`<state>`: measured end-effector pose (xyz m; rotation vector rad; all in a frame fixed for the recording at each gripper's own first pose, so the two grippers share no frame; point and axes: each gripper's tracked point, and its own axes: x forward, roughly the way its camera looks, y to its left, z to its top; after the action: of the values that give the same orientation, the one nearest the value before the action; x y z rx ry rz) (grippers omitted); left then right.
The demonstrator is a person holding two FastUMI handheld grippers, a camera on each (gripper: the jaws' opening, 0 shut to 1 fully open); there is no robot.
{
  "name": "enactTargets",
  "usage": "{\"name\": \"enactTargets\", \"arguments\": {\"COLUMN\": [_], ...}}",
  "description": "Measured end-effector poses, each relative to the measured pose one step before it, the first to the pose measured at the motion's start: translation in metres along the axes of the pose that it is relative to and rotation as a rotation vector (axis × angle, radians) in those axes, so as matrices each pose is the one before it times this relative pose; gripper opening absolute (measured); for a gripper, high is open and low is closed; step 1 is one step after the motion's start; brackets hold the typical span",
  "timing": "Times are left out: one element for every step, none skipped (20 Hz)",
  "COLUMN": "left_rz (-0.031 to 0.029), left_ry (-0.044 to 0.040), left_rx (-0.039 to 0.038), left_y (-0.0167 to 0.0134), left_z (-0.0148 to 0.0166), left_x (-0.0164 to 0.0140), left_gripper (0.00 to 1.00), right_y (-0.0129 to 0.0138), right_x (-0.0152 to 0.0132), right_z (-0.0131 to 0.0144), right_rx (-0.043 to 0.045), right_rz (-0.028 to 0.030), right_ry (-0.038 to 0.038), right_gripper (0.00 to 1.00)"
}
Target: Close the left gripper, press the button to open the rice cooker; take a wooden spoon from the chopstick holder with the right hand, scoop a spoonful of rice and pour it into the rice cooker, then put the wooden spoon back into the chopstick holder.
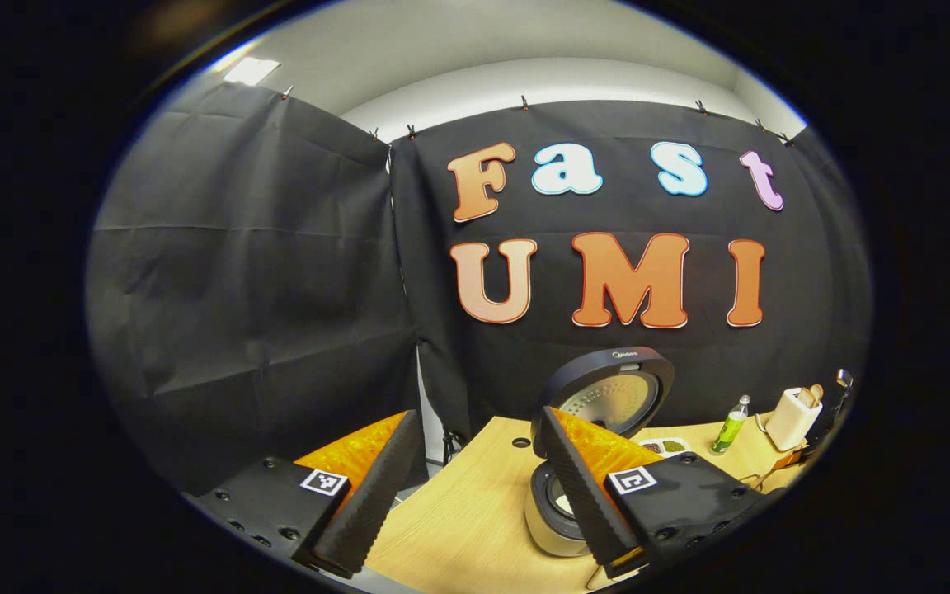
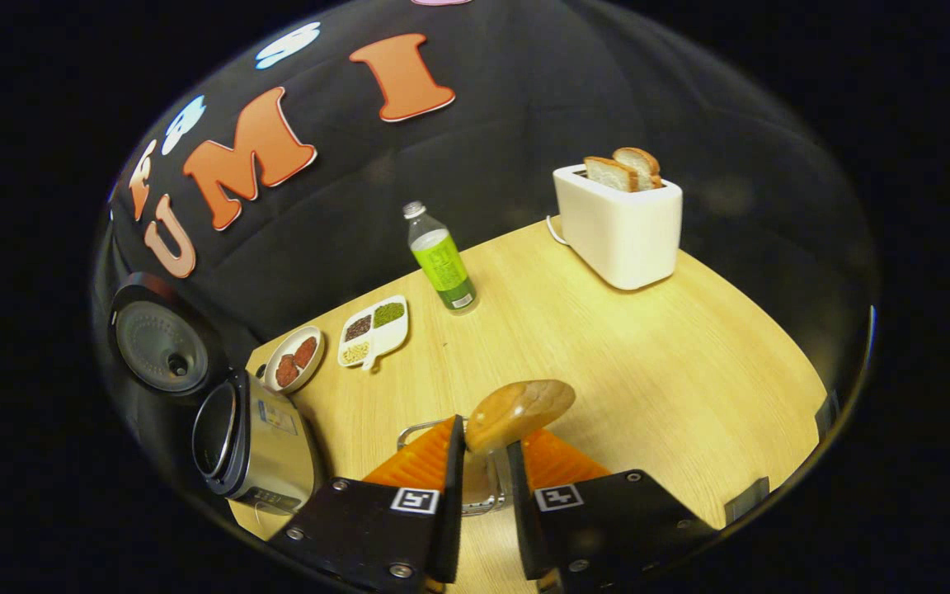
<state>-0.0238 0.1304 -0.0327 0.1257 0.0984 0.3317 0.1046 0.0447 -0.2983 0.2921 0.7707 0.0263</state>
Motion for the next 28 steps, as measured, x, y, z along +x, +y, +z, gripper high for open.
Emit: {"name": "enactTargets", "arguments": {"left_rz": [-0.00272,-0.00502,-0.00887,-0.01194,-0.01141,-0.00678,-0.00642,-0.00719,-0.00931,-0.00961,-0.01146,-0.00640,-0.00639,-0.00628,-0.00763,-0.00808,-0.00660,-0.00542,-0.00746,-0.02133,-0.02107,-0.01576,-0.01874,-0.01481,-0.00089,0.00976,0.01370,0.01303], "left_ry": [-0.00200,-0.00065,-0.00409,-0.00456,-0.00183,-0.00200,-0.00643,-0.00553,-0.00486,-0.00728,-0.00535,0.00135,0.00008,0.00209,0.00103,0.00161,-0.00122,-0.00670,-0.00786,-0.00410,0.00283,0.00735,0.01807,0.00882,0.00480,0.00852,0.02561,0.02903], "left_rx": [0.00312,0.00275,-0.00097,-0.00386,-0.00382,-0.00294,-0.00308,-0.00380,-0.00353,-0.00399,-0.00329,-0.00253,-0.00433,-0.01126,-0.01605,-0.00838,-0.00170,-0.00053,-0.00396,-0.01159,-0.01644,-0.01972,-0.02085,-0.01238,0.00427,0.01496,0.01302,0.00492], "left_y": [-0.00260,-0.00340,-0.00436,-0.00517,-0.00542,-0.00345,-0.00469,-0.00439,-0.00629,-0.00654,-0.00710,-0.00531,-0.00573,-0.00544,-0.00569,-0.00665,-0.00507,-0.00503,-0.00519,-0.01047,-0.00688,-0.00695,-0.00718,-0.00648,-0.00156,0.00128,0.00111,0.00096], "left_z": [0.00272,0.00136,0.00222,0.00268,0.00234,0.00140,0.00251,0.00235,0.00205,0.00380,0.00363,0.00271,0.00399,0.00341,0.00561,0.00420,0.00727,0.00869,0.00966,0.00962,0.00636,0.00398,0.00155,0.00103,0.00052,-0.00302,-0.00987,-0.01061], "left_x": [0.00067,-0.00036,0.00033,0.00139,0.00136,0.00216,0.00263,0.00220,0.00337,0.00415,0.00526,0.00572,0.00679,0.00839,0.00798,0.00964,0.01016,0.01024,0.01119,0.01404,0.01356,0.01402,0.01438,0.01369,0.01379,0.01359,0.01240,0.01254], "left_gripper": [0.97,0.99,0.99,0.98,0.97,0.96,0.96,1.00,1.00,1.00,1.00,1.00,1.00,1.00,1.00,1.00,1.00,0.99,0.99,0.99,1.00,1.00,1.00,0.99,0.98,0.96,0.99,0.98], "right_y": [-0.00320,-0.00572,-0.00366,-0.00524,-0.00626,-0.00557,-0.00392,-0.00274,-0.00255,-0.00336,-0.00283,-0.00438,-0.00288,0.00064,-0.00035,0.00010,0.00079,0.00005,-0.00217,-0.00266,0.00014,0.00054,-0.00023,-0.00263,-0.00129,-0.00041,-0.00108,-0.00102], "right_x": [-0.00384,-0.00801,-0.00542,-0.00647,-0.00621,-0.00679,-0.00791,-0.00889,-0.00849,-0.00711,-0.00843,-0.01067,-0.01108,-0.01788,-0.00939,-0.00936,-0.00916,-0.00823,-0.00733,-0.00696,-0.00504,-0.00547,-0.00472,-0.00343,-0.00379,-0.00212,-0.00363,-0.00258], "right_z": [0.00321,0.00489,0.00559,0.00692,0.00804,0.00954,0.00931,0.01228,0.01445,0.01260,0.01410,0.01665,0.01787,0.01761,0.01432,0.01247,0.01222,0.01031,0.00993,0.00696,0.00537,0.00655,0.00596,0.00535,0.00558,0.00477,0.00463,0.00327], "right_rx": [0.01723,0.00846,0.00186,-0.00637,-0.01327,-0.01612,-0.01530,-0.01078,-0.00832,-0.00990,-0.01096,-0.01253,-0.02235,-0.02626,-0.02384,-0.01858,-0.01100,-0.01109,-0.01315,-0.01155,-0.00366,-0.00263,-0.00113,-0.00010,-0.00105,0.00064,0.00556,0.01033], "right_rz": [-0.00309,-0.00415,-0.00295,-0.01300,-0.01979,-0.01832,-0.01113,-0.00671,-0.00491,-0.00624,-0.00672,-0.01272,-0.00937,-0.00501,-0.00074,0.00035,0.00452,0.00107,-0.00079,-0.00113,0.00125,0.00387,-0.00085,-0.00076,-0.00289,-0.00032,0.00032,-0.00071], "right_ry": [0.00096,-0.00762,-0.01098,-0.01488,-0.02185,-0.02704,-0.02632,-0.03013,-0.03687,-0.03294,-0.03499,-0.03624,-0.04208,-0.03952,-0.03227,-0.02538,-0.02562,-0.02459,-0.01901,-0.01577,-0.01115,-0.01255,-0.00976,-0.01113,-0.01252,-0.01174,-0.00627,-0.00476], "right_gripper": [0.39,0.45,0.58,0.64,0.74,0.79,0.88,0.92,0.95,0.95,0.94,0.95,0.95,0.95,0.95,0.95,0.95,0.94,0.95,0.95,0.95,0.95,0.95,0.95,0.95,0.95,0.95,0.95]}}
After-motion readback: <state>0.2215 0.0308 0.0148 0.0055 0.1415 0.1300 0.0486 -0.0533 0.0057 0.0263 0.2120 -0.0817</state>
